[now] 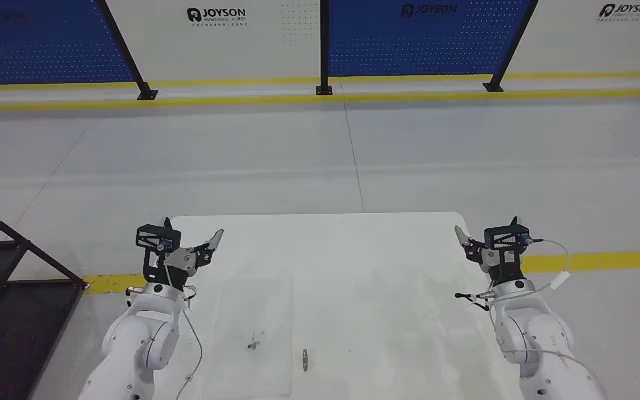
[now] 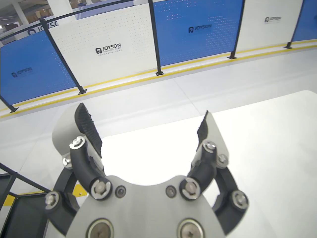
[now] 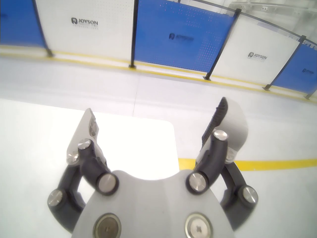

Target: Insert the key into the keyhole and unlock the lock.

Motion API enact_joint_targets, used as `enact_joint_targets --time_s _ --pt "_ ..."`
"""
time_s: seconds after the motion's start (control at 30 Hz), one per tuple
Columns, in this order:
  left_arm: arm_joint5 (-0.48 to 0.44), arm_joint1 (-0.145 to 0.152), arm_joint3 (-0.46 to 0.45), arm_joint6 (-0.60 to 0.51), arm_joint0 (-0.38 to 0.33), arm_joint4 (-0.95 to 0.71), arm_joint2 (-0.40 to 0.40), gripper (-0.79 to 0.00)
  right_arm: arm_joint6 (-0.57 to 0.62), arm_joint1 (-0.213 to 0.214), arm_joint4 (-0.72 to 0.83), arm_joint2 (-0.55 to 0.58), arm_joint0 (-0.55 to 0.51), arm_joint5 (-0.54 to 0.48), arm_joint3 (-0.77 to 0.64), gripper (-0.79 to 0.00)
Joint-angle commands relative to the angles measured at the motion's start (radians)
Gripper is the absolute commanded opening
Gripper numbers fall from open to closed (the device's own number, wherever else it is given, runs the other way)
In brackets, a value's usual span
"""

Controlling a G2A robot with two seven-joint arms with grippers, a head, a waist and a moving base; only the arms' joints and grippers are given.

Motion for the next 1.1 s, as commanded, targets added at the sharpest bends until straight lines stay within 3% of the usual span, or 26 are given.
enact_joint_targets --time_s 0.0,0.2,0.33,0.53,0.63,0.87,0.93,0.97,1.07 --pt "-0.080 0.003 -0.075 -0.008 0.096 -0.060 -0.032 0.000 0.000 0.000 0.000 0.000 0.000 0.000 0.000 0.000" --pt "-0.330 0.015 -0.285 -0.094 0.421 -0.142 -0.135 0.000 0.000 0.000 0.000 0.000 0.000 0.000 0.000 0.000" --pt "-0.372 0.016 -0.355 -0.188 0.537 -0.155 -0.159 0.000 0.000 0.000 0.000 0.000 0.000 0.000 0.000 0.000" --pt "-0.257 0.011 -0.347 -0.469 0.529 -0.208 -0.068 0.000 0.000 0.000 0.000 0.000 0.000 0.000 0.000 0.000" --pt "-0.172 0.007 -0.326 -0.533 0.484 -0.192 -0.006 0.000 0.000 0.000 0.000 0.000 0.000 0.000 0.000 0.000" --pt "-0.086 0.006 -0.250 -0.723 0.362 -0.163 0.090 -0.222 0.000 0.000 0.000 0.000 0.000 0.000 0.000 0.000" --pt "-0.076 0.006 -0.227 -0.757 0.334 -0.150 0.114 -0.268 0.000 0.000 0.000 0.000 0.000 0.000 0.000 0.000" --pt "-0.065 0.005 -0.214 -0.766 0.320 -0.139 0.123 -0.332 0.000 0.000 0.000 0.000 0.000 0.000 0.000 0.000" --pt "-0.047 0.004 -0.182 -0.785 0.287 -0.119 0.153 -0.394 0.000 0.000 0.000 0.000 0.000 0.000 0.000 0.000"
